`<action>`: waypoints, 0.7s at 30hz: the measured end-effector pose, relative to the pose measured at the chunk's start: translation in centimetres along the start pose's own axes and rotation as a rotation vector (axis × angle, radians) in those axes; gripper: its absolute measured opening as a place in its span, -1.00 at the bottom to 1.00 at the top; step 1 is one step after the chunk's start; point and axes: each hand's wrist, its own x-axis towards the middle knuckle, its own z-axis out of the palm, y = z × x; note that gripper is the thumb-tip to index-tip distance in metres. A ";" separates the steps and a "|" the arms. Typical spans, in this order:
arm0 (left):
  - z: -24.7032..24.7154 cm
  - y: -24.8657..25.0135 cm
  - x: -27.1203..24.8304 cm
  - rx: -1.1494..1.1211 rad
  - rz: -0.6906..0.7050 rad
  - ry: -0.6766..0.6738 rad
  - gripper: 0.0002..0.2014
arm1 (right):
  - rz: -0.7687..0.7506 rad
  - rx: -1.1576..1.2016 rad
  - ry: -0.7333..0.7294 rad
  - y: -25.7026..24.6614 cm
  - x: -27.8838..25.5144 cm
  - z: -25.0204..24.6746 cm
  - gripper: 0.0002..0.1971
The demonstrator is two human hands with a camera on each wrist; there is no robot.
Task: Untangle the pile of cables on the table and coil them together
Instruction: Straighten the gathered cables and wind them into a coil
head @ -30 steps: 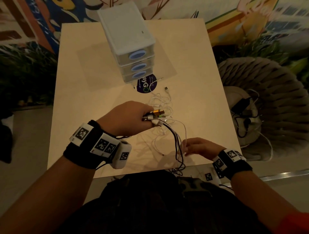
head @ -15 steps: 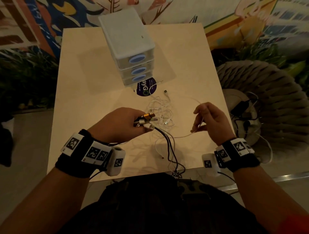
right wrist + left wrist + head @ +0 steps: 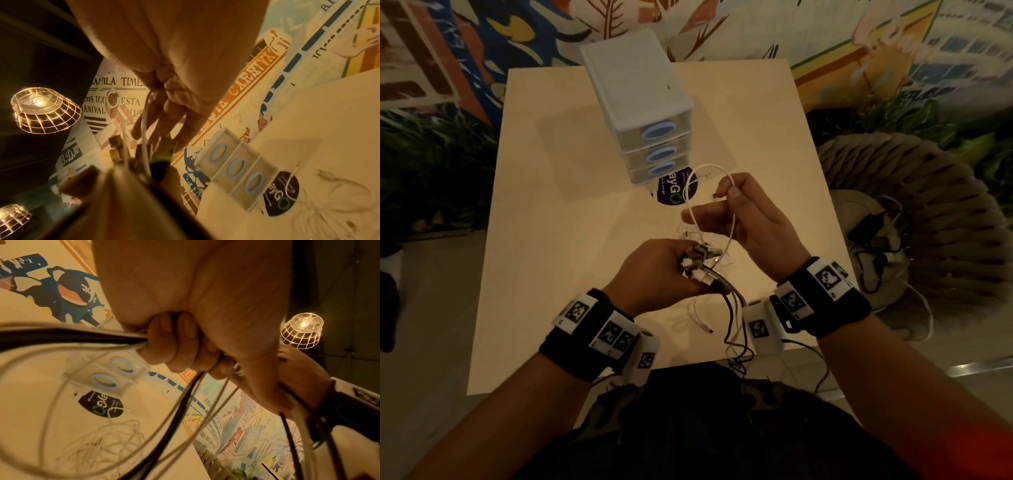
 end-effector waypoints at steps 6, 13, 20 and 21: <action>1.3 -0.9 0.1 -0.047 0.090 -0.111 -0.85 | -0.008 -0.084 -0.063 1.8 -0.6 0.3 -0.81; 1.0 -1.2 0.0 -0.029 0.089 -0.178 -0.85 | 0.079 -0.267 -0.143 2.9 -1.7 -1.3 -0.68; 0.1 -1.7 -0.3 0.020 0.064 -0.195 -0.81 | 0.005 -0.321 -0.115 3.0 -2.7 -2.7 -0.72; 0.1 -1.8 -0.4 0.010 0.065 -0.191 -0.84 | 0.002 -0.326 -0.092 2.7 -2.6 -2.9 -0.66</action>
